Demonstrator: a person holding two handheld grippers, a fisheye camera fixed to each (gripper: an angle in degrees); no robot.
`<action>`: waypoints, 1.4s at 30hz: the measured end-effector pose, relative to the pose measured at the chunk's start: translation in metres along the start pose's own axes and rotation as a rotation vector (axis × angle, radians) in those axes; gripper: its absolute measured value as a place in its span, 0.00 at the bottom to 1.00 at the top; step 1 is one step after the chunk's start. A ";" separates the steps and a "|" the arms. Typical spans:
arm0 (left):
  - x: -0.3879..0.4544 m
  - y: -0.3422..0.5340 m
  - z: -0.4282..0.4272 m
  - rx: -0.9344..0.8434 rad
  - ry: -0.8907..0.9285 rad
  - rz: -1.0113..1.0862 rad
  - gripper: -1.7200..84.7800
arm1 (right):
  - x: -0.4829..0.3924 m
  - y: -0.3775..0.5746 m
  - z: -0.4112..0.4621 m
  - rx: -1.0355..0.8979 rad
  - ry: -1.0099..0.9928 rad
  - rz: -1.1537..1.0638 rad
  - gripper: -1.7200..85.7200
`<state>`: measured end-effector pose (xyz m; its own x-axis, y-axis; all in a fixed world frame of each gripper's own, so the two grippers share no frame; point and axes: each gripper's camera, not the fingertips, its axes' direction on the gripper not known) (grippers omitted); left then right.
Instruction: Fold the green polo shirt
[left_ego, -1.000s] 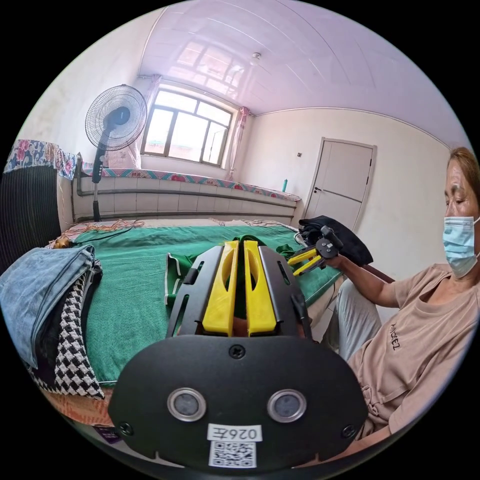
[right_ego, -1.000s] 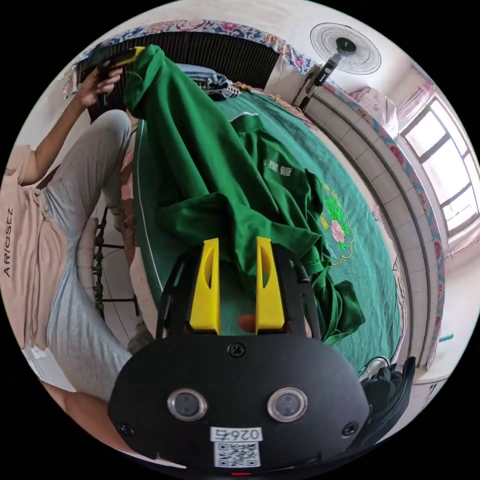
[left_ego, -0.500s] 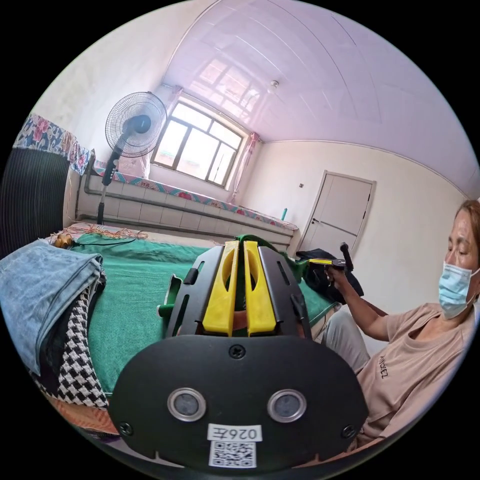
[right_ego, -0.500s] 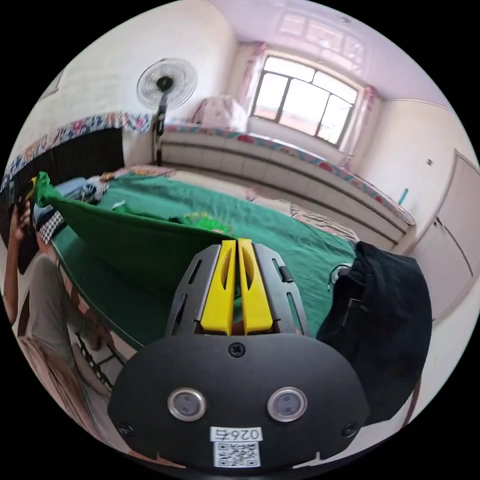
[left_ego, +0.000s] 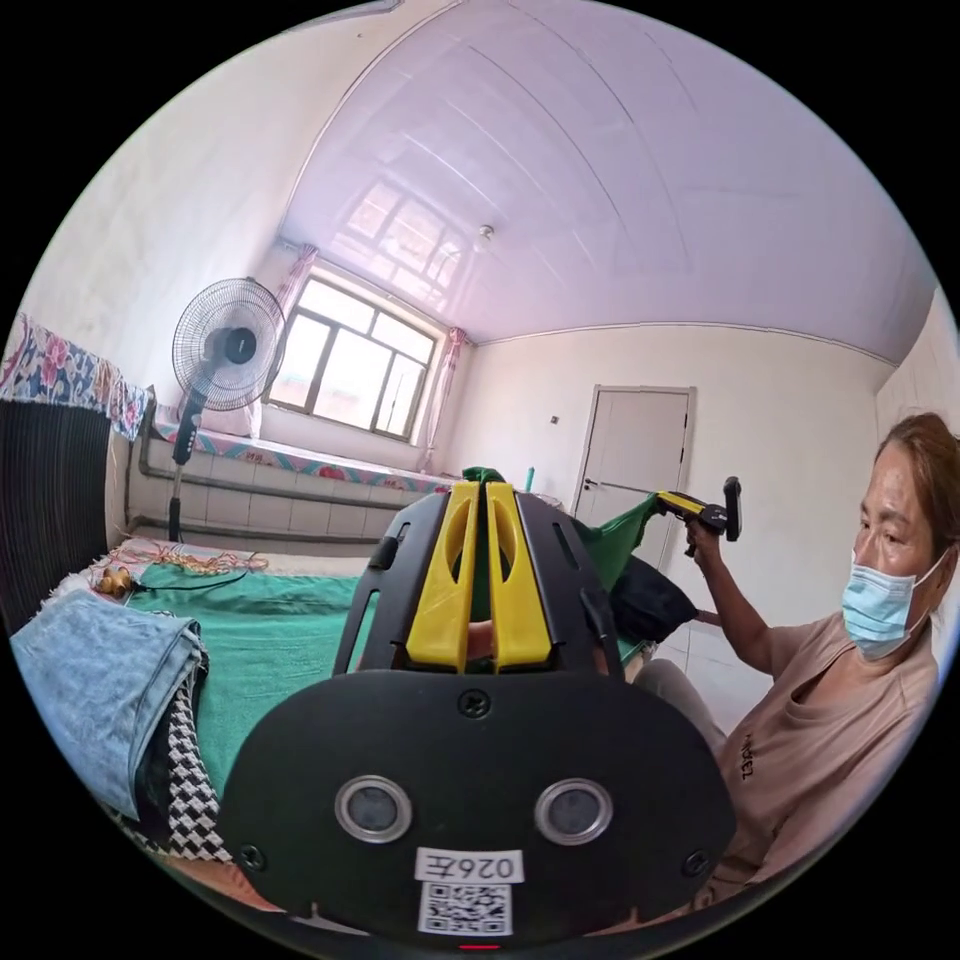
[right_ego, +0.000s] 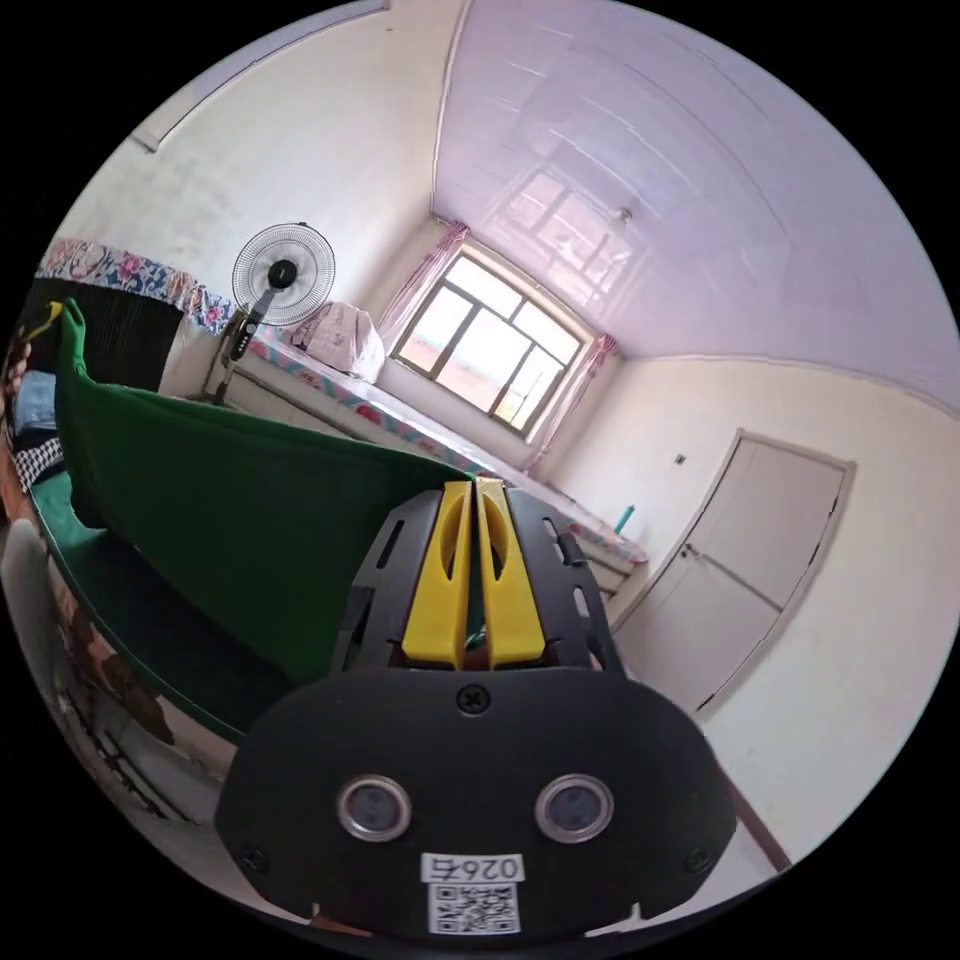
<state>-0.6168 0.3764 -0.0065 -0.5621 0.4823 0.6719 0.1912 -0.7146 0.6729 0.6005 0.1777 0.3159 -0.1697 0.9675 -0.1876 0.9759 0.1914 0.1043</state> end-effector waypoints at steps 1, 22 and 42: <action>0.004 -0.001 -0.009 0.012 0.008 -0.002 0.02 | -0.004 -0.003 -0.005 0.014 0.022 -0.016 0.00; -0.257 -0.047 0.245 -0.008 0.135 -0.549 0.01 | -0.154 -0.151 0.325 -0.483 -0.042 -0.215 0.00; -0.121 0.088 0.258 -0.555 0.176 -0.144 0.02 | -0.064 -0.117 0.003 -0.533 -0.390 0.002 0.00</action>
<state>-0.3247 0.3860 0.0512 -0.6847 0.5369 0.4929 -0.3190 -0.8288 0.4597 0.4977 0.0930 0.3126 -0.0075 0.8562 -0.5165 0.7575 0.3421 0.5560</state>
